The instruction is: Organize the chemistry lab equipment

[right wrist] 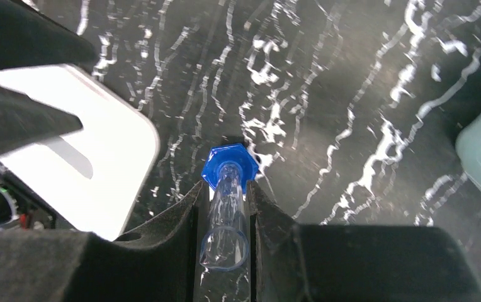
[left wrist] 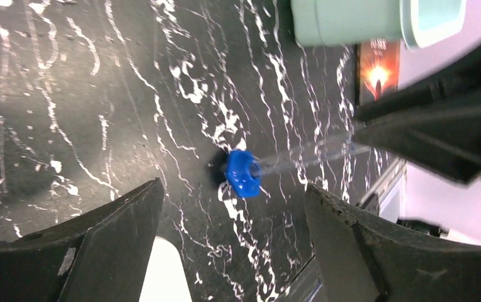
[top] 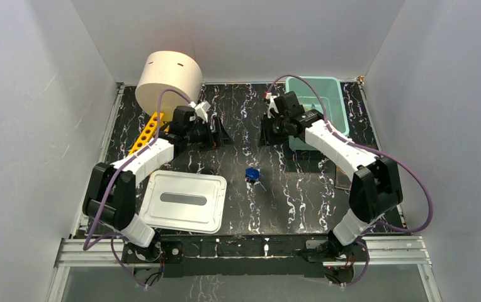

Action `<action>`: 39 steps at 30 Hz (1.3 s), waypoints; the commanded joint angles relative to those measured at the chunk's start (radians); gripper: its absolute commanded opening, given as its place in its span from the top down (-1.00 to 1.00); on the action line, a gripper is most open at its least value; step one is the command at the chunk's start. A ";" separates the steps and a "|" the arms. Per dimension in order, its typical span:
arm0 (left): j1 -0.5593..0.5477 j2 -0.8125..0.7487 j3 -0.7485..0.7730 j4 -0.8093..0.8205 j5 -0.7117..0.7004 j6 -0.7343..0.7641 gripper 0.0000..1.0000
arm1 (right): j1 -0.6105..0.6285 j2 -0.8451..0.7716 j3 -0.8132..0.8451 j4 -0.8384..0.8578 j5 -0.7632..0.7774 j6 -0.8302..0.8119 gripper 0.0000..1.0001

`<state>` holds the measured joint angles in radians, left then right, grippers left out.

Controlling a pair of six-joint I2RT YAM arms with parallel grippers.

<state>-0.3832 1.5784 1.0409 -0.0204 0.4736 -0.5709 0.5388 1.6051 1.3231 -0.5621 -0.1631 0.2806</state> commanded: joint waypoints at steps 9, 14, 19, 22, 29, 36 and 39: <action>-0.092 -0.103 -0.162 0.240 0.245 0.205 -0.52 | -0.002 0.071 0.161 0.127 -0.340 0.015 0.42; -0.114 -0.060 -0.122 0.203 0.276 0.266 -0.38 | -0.004 0.074 0.178 0.112 -0.386 0.008 0.43; -0.117 -0.067 -0.127 0.127 0.244 0.372 0.04 | -0.007 0.079 0.185 0.104 -0.399 0.010 0.43; -0.117 -0.073 -0.135 0.118 0.204 0.419 0.07 | -0.007 0.081 0.187 0.103 -0.421 0.015 0.44; -0.123 -0.049 -0.105 0.116 0.240 0.482 0.11 | -0.009 0.105 0.219 0.062 -0.470 0.002 0.45; -0.137 -0.051 -0.080 0.037 0.331 0.634 0.41 | -0.010 0.133 0.243 0.038 -0.498 0.009 0.44; -0.144 -0.053 -0.079 -0.008 0.331 0.665 0.57 | -0.015 0.139 0.257 0.036 -0.498 0.037 0.43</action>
<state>-0.5129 1.5303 0.9264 0.0368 0.7479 -0.0082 0.5316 1.7397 1.5169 -0.5259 -0.6228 0.2901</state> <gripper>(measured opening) 0.268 0.329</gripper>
